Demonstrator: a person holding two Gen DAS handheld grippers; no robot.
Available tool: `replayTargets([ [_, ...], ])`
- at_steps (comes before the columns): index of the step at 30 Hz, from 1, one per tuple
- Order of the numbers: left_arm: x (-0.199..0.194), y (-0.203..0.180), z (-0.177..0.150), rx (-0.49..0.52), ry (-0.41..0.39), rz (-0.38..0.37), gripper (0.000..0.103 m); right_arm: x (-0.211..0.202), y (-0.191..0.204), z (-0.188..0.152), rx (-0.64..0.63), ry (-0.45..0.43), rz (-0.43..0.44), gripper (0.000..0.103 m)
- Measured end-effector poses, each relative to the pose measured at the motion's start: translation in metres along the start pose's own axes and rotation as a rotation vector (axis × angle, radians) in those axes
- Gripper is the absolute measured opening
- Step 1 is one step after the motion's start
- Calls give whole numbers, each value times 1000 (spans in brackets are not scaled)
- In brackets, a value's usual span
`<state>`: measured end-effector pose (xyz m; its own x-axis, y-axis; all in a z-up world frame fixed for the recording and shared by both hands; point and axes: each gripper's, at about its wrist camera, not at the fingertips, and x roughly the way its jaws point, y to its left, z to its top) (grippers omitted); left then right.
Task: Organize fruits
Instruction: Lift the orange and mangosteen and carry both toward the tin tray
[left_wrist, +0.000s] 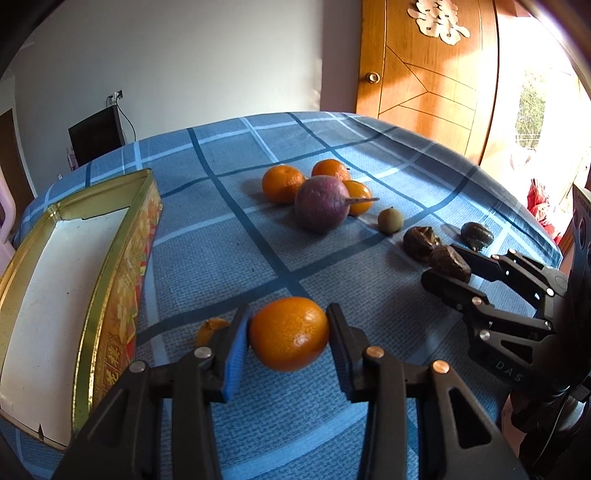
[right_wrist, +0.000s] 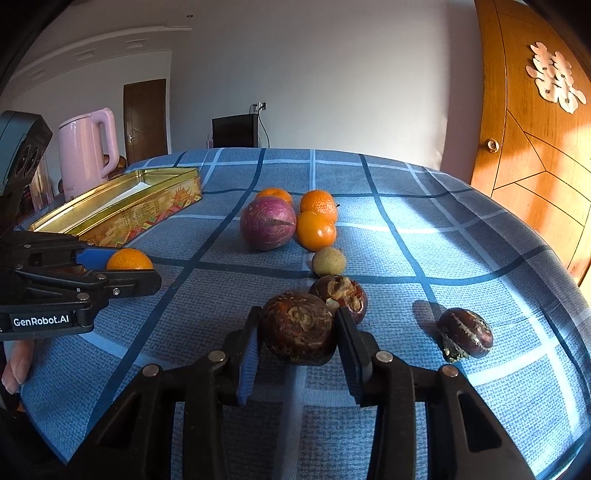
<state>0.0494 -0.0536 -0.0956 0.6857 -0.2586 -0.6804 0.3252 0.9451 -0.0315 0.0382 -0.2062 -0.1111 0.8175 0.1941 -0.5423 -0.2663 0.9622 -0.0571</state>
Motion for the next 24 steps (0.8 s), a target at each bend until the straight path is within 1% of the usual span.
replayTargets([
  [17,-15,-2,0,8,-91,22,42,-8,4,-3,-24,-68,0,41],
  [24,-19,-1,-1,9,-114,23,42,-13,4,-5,-30,-105,0,41],
])
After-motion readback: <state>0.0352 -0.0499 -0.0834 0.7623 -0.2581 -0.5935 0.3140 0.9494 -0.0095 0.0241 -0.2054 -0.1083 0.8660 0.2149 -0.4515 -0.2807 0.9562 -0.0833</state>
